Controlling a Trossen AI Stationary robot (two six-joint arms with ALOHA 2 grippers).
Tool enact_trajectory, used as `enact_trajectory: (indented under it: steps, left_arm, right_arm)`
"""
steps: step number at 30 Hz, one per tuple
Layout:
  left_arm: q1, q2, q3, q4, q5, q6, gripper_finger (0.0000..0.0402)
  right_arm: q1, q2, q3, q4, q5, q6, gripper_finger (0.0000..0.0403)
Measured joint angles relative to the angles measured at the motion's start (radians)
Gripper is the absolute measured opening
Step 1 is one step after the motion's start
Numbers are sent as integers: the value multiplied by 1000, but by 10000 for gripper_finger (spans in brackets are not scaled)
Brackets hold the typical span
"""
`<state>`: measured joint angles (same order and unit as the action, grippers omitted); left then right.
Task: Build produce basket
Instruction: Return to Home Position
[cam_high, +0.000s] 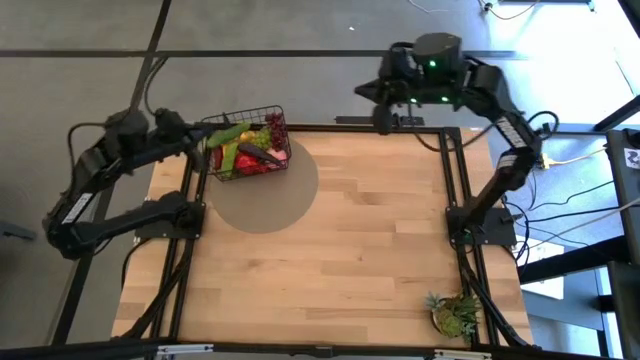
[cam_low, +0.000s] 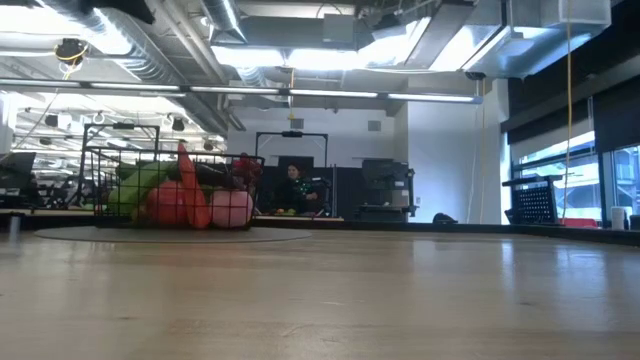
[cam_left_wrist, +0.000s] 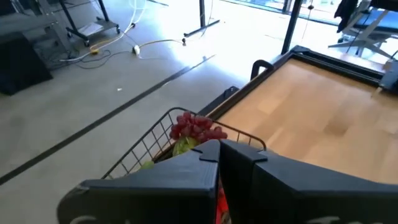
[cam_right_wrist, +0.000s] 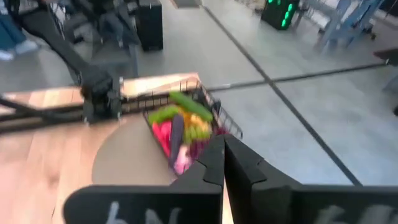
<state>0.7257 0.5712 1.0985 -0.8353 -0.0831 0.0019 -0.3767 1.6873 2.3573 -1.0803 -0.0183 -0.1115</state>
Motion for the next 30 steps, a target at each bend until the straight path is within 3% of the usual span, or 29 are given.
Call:
enact_trajectory:
  steps: [12, 17, 24, 27, 30]
  left_arm:
    - [-1, -251, 0, -166, 0, -22, 0]
    - [-1, -382, -26, -190, 15, -52, 0]
    - [-1, -571, -157, -189, 76, -81, 0]
    - [-4, -558, -176, -230, 77, -102, 0]
    - [-13, -558, -210, -156, 78, -56, 0]
  right_arm:
    - [0, -127, -2, -339, 8, 74, 0]
    - [1, -196, -62, -383, 54, 111, 0]
    - [1, -401, -326, -302, 130, 199, 0]
    - [1, -519, -502, -179, 131, 215, 0]
    - [3, -646, -681, -37, 110, 213, 0]
